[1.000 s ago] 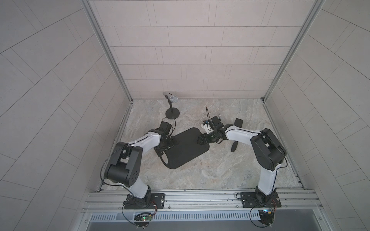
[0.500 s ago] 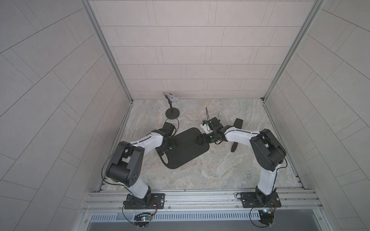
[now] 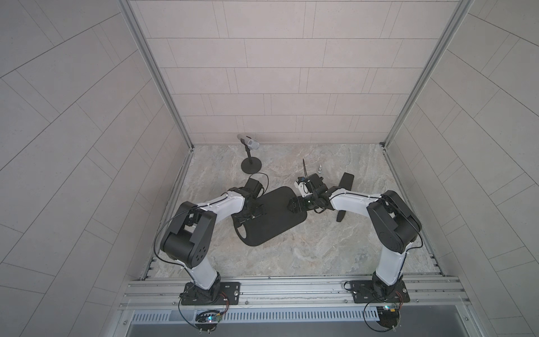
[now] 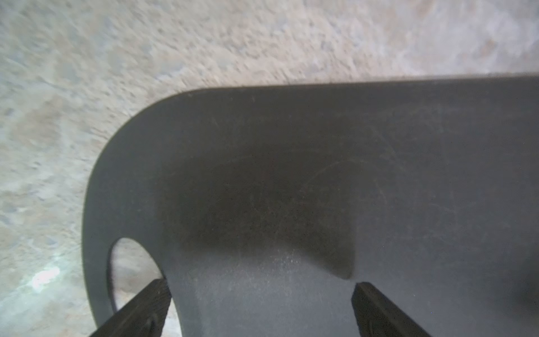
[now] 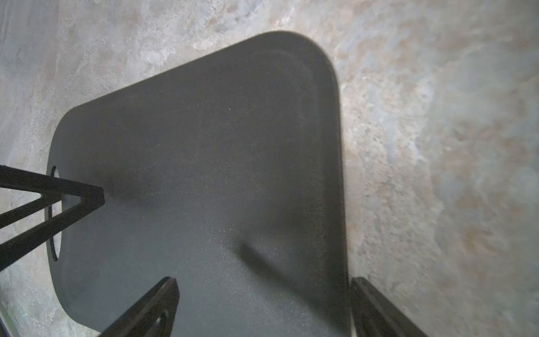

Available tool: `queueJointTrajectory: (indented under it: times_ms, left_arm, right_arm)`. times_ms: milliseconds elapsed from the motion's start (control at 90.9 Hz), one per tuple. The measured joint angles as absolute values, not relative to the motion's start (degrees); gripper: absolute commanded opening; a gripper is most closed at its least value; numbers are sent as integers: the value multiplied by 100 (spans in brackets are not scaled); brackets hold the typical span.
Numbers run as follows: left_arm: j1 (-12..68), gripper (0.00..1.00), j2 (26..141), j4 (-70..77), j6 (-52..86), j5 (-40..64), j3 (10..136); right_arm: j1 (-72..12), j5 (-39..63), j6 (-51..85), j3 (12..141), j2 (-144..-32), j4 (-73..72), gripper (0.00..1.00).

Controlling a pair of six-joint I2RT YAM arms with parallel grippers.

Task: Align the knife with the edge of the cutting board
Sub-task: Adjust the work surface at the center of the board.

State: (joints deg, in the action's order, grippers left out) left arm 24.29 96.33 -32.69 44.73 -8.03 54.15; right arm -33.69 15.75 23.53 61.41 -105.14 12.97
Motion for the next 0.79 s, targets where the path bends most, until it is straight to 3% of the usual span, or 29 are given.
queueJointTrajectory:
  times_ms: [792]
  left_arm:
    - [3048, 100, 10556, -3944, 4449, -963, 6536]
  right_arm:
    - [-3350, 823, 3065, 4875, -9688, 506, 91]
